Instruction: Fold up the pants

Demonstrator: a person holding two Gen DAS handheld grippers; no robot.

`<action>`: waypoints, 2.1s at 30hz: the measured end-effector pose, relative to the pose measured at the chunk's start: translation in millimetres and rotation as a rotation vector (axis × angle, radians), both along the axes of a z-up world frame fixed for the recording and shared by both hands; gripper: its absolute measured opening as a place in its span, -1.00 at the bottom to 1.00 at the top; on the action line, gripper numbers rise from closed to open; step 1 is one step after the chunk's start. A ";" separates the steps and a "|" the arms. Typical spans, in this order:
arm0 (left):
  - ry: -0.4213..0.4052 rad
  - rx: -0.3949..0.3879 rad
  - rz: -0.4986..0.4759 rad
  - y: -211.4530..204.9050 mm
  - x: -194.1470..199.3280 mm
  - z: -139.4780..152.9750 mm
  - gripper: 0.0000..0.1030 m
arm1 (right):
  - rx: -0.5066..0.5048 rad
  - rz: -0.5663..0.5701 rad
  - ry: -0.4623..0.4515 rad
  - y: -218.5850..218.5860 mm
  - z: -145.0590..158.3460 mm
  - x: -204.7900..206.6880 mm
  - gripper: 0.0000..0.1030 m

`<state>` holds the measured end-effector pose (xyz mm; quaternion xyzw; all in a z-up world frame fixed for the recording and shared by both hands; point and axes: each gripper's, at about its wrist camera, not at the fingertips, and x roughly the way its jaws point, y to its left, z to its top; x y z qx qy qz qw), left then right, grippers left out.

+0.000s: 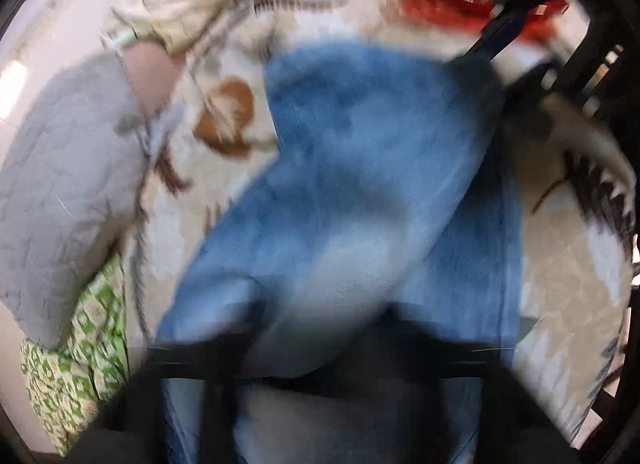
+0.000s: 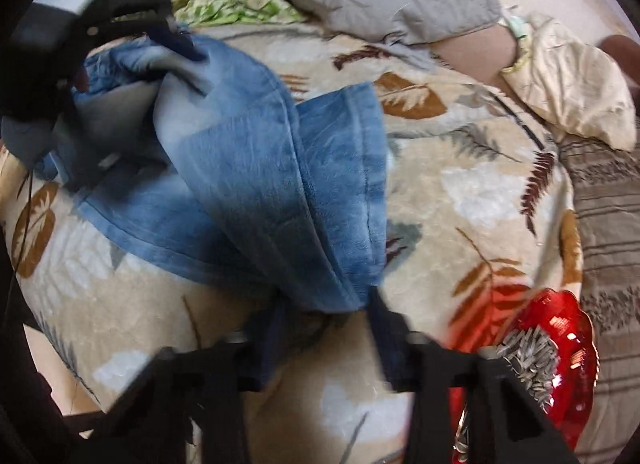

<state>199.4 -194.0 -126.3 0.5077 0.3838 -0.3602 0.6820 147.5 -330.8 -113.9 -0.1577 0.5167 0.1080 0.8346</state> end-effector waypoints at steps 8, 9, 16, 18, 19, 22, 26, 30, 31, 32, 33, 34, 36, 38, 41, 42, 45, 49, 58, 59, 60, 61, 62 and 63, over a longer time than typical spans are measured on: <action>-0.018 -0.156 0.041 20.1 -4.8 43.8 -0.87 | 0.053 0.031 -0.038 -1.0 54.5 -13.1 -0.71; -0.027 -0.190 0.050 22.3 -3.7 54.1 -0.88 | 0.064 0.031 -0.050 -1.5 62.8 -15.2 -0.71; -0.104 -0.424 0.189 30.8 38.0 113.2 -0.89 | 0.076 0.009 -0.161 -2.7 132.4 21.3 -0.72; -0.111 -0.456 0.237 27.7 57.1 113.6 -0.89 | 0.081 -0.020 -0.171 -7.7 142.8 46.8 -0.72; -0.103 -0.467 0.263 25.6 65.6 111.9 -0.90 | 0.086 -0.042 -0.166 -13.5 146.2 67.2 -0.72; -0.066 -0.495 0.356 20.3 93.1 97.3 -0.90 | 0.112 -0.122 -0.117 -35.2 138.3 130.4 -0.72; 0.030 -0.490 0.474 16.2 133.9 61.1 -0.89 | 0.133 -0.237 -0.013 -60.8 98.8 197.3 -0.72; 0.072 -0.480 0.532 22.8 141.3 43.5 -0.24 | 0.204 -0.333 0.039 -77.9 68.9 210.2 -0.61; 0.040 -0.473 0.537 29.5 136.0 47.1 0.62 | 0.205 -0.343 0.046 -79.8 68.0 206.2 -0.41; -0.005 -0.475 0.545 35.9 131.1 51.7 0.88 | 0.193 -0.345 0.045 -81.1 68.7 203.0 0.16; -0.048 -0.500 0.538 45.5 122.2 59.9 0.95 | 0.170 -0.350 0.035 -82.3 71.3 197.8 0.49; -0.055 -0.510 0.528 49.9 115.4 64.3 0.95 | 0.161 -0.350 -0.006 -83.3 78.4 189.9 0.73; -0.080 -0.515 0.533 69.3 96.4 76.5 0.95 | 0.169 -0.341 -0.067 -85.6 92.2 175.3 0.73; -0.086 -0.527 0.553 88.9 80.0 85.9 0.95 | 0.186 -0.349 -0.076 -88.0 104.3 162.8 0.73; -0.092 -0.574 0.608 129.2 50.8 98.6 0.95 | 0.213 -0.311 -0.088 -71.8 120.6 142.3 0.73; -0.089 -0.596 0.640 148.7 39.1 100.9 0.95 | 0.215 -0.291 -0.093 -64.2 124.3 135.4 0.73; -0.087 -0.629 0.731 194.8 16.0 99.1 0.95 | 0.241 -0.226 -0.107 -38.0 131.1 118.2 0.73; -0.077 -0.664 0.903 270.8 -22.6 80.7 0.95 | 0.303 -0.141 -0.082 12.4 125.2 113.0 0.73; -0.014 -0.694 1.175 367.9 -76.9 18.4 0.95 | 0.282 0.081 0.010 170.3 93.8 155.1 0.73; -0.010 -0.700 1.184 370.5 -77.7 13.7 0.95 | 0.276 0.107 0.018 188.7 90.8 159.2 0.73; -0.005 -0.706 1.191 372.4 -77.4 10.2 0.95 | 0.273 0.124 0.024 199.6 89.0 161.1 0.73; 0.002 -0.716 1.196 373.3 -76.7 5.7 0.95 | 0.265 0.147 0.034 219.3 85.6 167.3 0.73; 0.013 -0.727 1.201 374.1 -73.4 0.1 0.95 | 0.255 0.168 0.041 237.9 82.1 174.1 0.73; 0.018 -0.735 1.202 374.5 -70.1 -3.3 0.95 | 0.248 0.177 0.044 248.1 79.9 178.9 0.73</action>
